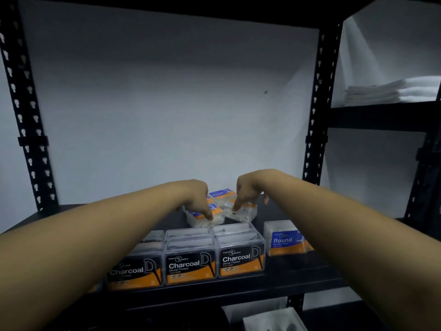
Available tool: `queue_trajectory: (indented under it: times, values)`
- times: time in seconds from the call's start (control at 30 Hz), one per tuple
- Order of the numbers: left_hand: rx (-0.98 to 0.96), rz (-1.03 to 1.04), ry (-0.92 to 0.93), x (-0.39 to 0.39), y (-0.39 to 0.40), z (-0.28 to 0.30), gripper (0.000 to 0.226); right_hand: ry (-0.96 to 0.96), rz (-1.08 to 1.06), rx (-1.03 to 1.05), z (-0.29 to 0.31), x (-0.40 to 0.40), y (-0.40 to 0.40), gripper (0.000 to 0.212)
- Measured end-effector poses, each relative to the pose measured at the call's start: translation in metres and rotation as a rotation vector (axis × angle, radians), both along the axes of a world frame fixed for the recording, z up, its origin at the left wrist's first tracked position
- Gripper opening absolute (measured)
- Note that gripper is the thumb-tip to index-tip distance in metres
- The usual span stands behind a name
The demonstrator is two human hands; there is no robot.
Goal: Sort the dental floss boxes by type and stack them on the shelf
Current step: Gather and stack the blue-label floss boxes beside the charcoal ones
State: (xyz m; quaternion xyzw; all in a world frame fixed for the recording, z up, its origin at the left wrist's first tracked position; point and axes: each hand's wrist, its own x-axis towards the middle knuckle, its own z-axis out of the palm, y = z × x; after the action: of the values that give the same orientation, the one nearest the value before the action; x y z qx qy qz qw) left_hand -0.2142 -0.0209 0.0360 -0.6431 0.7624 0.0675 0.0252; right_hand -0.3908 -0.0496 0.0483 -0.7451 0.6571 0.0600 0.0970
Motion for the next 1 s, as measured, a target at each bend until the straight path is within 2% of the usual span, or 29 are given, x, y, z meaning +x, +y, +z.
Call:
queue_trajectory:
  times: [0.17, 0.33, 0.53, 0.7, 0.8, 0.9, 0.93, 1.0]
  values:
    - [-0.002, 0.052, 0.051, 0.001, -0.002, -0.004, 0.058, -0.022, -0.037, 0.086, -0.009, -0.005, -0.012, 0.072]
    - [0.026, 0.075, 0.099, 0.006, -0.006, -0.006, 0.063, -0.111, -0.025, 0.104, -0.01, -0.008, -0.01, 0.069]
    - [0.022, 0.085, 0.178, 0.007, -0.005, -0.005, 0.068, -0.077, 0.06, -0.038, -0.01, -0.02, -0.011, 0.077]
    - [-0.082, 0.008, 0.118, 0.004, -0.003, -0.006, 0.071, -0.08, 0.09, -0.101, -0.012, -0.026, -0.011, 0.059]
    - [-0.128, -0.03, 0.114, 0.006, -0.005, -0.009, 0.07, -0.214, 0.062, -0.079, -0.008, -0.029, -0.007, 0.054]
    - [-0.152, -0.07, 0.095, 0.009, -0.007, -0.012, 0.071, -0.229, 0.097, -0.063, 0.003, -0.035, 0.0, 0.029]
    - [-0.159, -0.082, 0.09, 0.01, -0.007, -0.012, 0.071, -0.193, 0.136, -0.066, 0.006, -0.037, 0.001, 0.03]
    - [-0.178, -0.103, 0.087, 0.012, -0.006, -0.014, 0.069, -0.108, 0.235, -0.074, 0.012, -0.042, 0.004, 0.05]
